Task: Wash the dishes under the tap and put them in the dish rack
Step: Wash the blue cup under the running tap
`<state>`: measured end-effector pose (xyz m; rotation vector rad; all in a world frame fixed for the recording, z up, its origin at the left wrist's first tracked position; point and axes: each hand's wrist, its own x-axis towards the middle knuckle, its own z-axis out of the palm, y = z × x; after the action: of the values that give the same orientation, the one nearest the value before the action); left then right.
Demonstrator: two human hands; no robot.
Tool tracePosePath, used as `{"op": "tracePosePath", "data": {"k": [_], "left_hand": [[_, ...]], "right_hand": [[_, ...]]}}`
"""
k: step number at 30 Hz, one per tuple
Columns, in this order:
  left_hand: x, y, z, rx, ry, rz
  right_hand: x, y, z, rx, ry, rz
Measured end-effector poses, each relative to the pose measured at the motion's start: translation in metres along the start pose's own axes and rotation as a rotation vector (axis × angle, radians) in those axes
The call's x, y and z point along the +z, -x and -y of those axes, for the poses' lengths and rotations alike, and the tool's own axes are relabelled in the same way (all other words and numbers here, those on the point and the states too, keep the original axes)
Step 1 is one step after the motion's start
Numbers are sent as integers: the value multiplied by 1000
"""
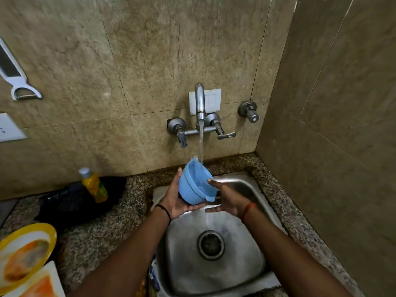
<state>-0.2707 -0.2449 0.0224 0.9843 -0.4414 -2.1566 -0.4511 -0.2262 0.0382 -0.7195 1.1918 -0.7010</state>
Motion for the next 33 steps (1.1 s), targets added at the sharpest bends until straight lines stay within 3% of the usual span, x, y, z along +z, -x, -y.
{"op": "tracePosePath", "data": {"k": [4,8,13,17,23,25,27,29,33], "left_hand": [[-9,-6,6,20,-87,-169],[-18,-5,5,9,-237,-308],[-13,-5,1,47,-250,-291],[-9,-5,4,78,-341,-318],[-4,2,-2,80,-383,-301],[0,3,-3,90,-419,-337],[2,5,-1,102,-447,-380],[-1,8,-2,113,-459,-398],[-7,10,-3,109,-499,-416]], "right_hand": [[3,-5,-2,-51,-76,-45],[-2,-5,5,-89,152,-243],[-5,-11,19,-365,559,-578],[0,-6,24,-557,842,-477],[-21,-7,27,-345,714,-634],[-18,-9,26,-272,645,-544],[-15,-7,22,-168,512,-335],[-20,-3,18,-94,494,-277],[-30,-8,22,-147,766,-515]]}}
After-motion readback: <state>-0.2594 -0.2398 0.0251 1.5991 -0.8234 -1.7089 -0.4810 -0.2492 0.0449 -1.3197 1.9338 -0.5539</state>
